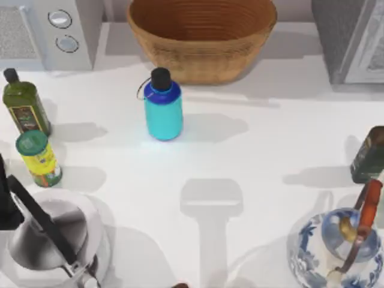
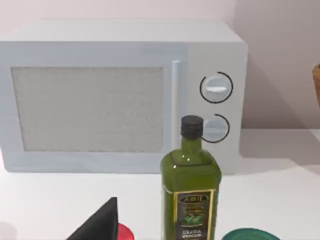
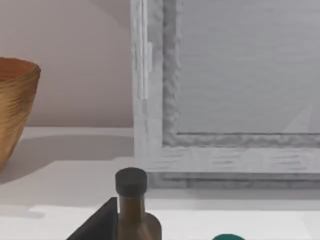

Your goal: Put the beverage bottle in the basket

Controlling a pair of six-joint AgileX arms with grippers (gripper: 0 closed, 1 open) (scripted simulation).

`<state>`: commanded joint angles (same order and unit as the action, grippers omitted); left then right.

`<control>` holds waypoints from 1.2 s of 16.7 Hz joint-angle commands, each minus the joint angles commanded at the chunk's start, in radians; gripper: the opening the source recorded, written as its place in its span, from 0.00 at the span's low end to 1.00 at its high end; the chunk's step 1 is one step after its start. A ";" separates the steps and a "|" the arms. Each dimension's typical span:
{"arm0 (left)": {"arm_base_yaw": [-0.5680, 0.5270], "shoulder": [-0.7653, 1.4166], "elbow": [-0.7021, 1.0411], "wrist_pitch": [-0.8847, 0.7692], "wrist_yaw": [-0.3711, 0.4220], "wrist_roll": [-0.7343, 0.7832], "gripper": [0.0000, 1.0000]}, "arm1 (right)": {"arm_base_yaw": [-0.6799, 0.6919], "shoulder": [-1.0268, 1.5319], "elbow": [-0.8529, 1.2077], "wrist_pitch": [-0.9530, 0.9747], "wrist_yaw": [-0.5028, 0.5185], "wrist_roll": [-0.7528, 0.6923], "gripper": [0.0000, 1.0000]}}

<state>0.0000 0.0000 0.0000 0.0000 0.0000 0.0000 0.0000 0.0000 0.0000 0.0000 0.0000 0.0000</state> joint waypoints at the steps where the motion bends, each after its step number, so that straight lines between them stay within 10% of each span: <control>1: 0.000 0.000 0.000 0.000 0.000 0.000 1.00 | 0.000 0.000 0.000 0.000 0.000 0.000 1.00; 9: -0.064 0.292 0.204 0.155 0.053 0.027 1.00 | 0.000 0.000 0.000 0.000 0.000 0.000 1.00; 20: -0.215 1.427 0.672 0.426 0.330 0.196 1.00 | 0.000 0.000 0.000 0.000 0.000 0.000 1.00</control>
<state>-0.2148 1.4267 0.6721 0.4264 0.3301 0.1964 0.0000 0.0000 0.0000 0.0000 0.0000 0.0000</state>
